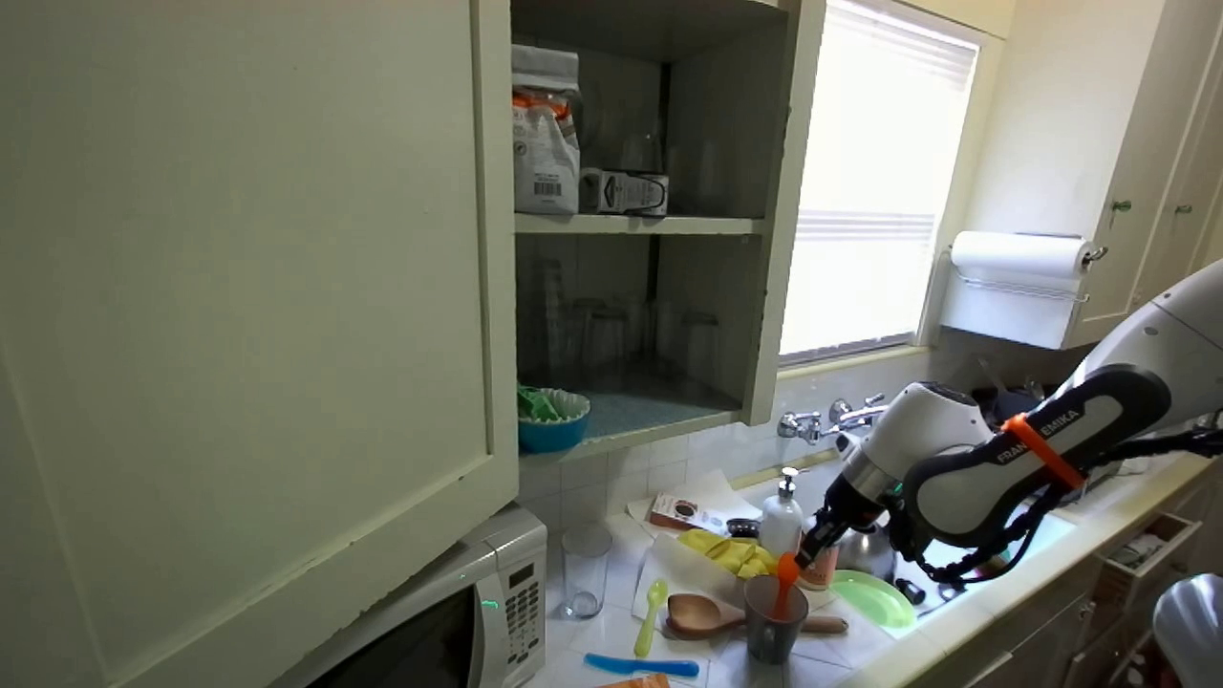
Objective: Take the yellow and orange spoons out of the grey mug.
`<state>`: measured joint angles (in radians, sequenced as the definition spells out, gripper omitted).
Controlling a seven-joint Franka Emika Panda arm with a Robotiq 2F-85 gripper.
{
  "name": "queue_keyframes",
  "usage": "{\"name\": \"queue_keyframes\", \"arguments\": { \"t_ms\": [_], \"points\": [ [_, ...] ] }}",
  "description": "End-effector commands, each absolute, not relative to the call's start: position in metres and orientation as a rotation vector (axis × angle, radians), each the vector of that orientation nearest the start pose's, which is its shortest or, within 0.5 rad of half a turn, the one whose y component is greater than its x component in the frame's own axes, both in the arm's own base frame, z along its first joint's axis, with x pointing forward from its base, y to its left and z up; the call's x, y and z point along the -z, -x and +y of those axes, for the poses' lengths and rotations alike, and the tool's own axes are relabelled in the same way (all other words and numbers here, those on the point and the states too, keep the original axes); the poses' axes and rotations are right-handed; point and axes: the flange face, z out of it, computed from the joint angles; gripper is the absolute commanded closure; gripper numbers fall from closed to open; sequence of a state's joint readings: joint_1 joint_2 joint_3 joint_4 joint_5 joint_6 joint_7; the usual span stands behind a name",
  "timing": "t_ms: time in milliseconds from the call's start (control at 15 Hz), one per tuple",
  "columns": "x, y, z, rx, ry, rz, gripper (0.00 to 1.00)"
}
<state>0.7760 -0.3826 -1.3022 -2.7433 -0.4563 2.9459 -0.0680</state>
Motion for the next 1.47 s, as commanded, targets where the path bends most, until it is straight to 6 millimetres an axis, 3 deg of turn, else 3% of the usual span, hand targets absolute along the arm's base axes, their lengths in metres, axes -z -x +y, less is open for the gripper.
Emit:
{"name": "queue_keyframes", "arguments": {
  "t_ms": [0, 267, 600, 800, 1000, 1200, 1333, 1400],
  "points": [
    [-0.288, -0.389, -0.164, 0.668, 3.020, 0.080, 0.83],
    [-0.284, -0.391, -0.164, 0.693, 3.028, 0.076, 0.94],
    [-0.282, -0.394, -0.161, 0.732, 3.028, 0.059, 0.93],
    [-0.281, -0.396, -0.159, 0.752, 3.020, 0.047, 0.89],
    [-0.279, -0.397, -0.158, 0.769, 3.011, 0.032, 0.76],
    [-0.276, -0.395, -0.159, 0.782, 3.006, 0.020, 0.75],
    [-0.275, -0.395, -0.160, 0.794, 3.002, 0.018, 0.85],
    [-0.274, -0.395, -0.161, 0.800, 3.002, 0.018, 0.97]
  ]
}}
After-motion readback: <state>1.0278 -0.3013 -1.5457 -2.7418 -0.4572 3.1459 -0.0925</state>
